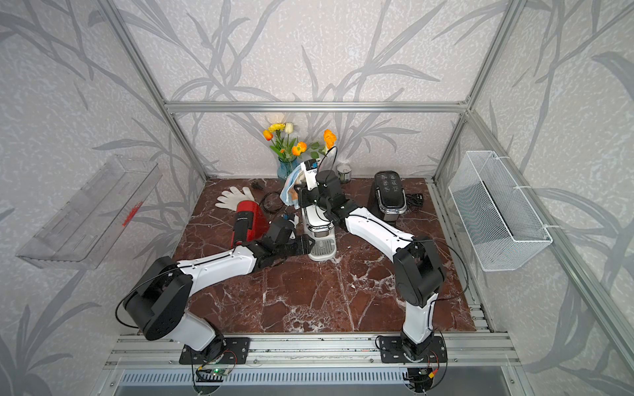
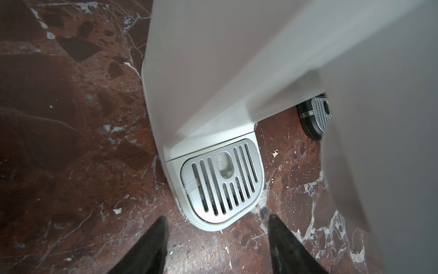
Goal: Wipe the surface of a coffee machine
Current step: Wipe the dirt from the surface of the coffee machine.
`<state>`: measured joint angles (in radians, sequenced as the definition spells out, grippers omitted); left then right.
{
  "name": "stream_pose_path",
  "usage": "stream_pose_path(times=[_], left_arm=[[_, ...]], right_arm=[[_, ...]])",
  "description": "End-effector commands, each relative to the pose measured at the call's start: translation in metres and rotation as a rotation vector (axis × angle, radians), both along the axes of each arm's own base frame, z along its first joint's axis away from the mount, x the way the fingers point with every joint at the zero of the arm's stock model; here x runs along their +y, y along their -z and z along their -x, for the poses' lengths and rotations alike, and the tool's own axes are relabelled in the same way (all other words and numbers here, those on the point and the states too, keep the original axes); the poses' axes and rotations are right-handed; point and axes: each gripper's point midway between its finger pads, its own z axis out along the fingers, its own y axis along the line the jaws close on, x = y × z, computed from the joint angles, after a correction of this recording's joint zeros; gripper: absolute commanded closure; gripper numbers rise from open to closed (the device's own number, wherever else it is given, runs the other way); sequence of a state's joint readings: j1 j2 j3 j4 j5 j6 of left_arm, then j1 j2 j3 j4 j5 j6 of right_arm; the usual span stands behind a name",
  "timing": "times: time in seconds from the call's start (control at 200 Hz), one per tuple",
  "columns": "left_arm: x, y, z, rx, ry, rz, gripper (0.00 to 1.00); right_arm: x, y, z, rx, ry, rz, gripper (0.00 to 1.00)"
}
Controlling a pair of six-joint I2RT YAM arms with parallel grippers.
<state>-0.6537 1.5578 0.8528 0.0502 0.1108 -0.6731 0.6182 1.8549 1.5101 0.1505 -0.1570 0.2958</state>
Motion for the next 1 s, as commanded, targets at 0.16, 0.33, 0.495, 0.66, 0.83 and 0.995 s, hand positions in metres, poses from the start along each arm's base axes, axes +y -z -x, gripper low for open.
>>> stream_pose_path(times=[0.16,0.33,0.495,0.66,0.83,0.995], left_arm=[[0.005,0.002,0.001,-0.02,-0.01,-0.013,0.35],[0.005,0.018,-0.001,0.012,-0.009,-0.028,0.35],[0.004,0.028,-0.003,0.026,-0.012,-0.035,0.35],[-0.002,0.043,-0.008,0.048,0.001,-0.048,0.35],[-0.019,0.058,-0.012,0.075,0.04,-0.022,0.35],[-0.035,0.068,-0.012,0.098,0.071,0.006,0.35]], right_arm=[[-0.059,0.106,-0.022,0.245,0.13,0.141,1.0],[-0.058,0.104,-0.018,0.254,0.092,0.12,1.0],[-0.056,0.102,-0.012,0.248,0.062,0.123,1.0],[-0.063,0.099,-0.004,0.251,0.052,0.115,1.0],[-0.068,0.097,0.006,0.254,0.05,0.11,1.0],[-0.071,0.103,0.011,0.262,0.048,0.113,1.0]])
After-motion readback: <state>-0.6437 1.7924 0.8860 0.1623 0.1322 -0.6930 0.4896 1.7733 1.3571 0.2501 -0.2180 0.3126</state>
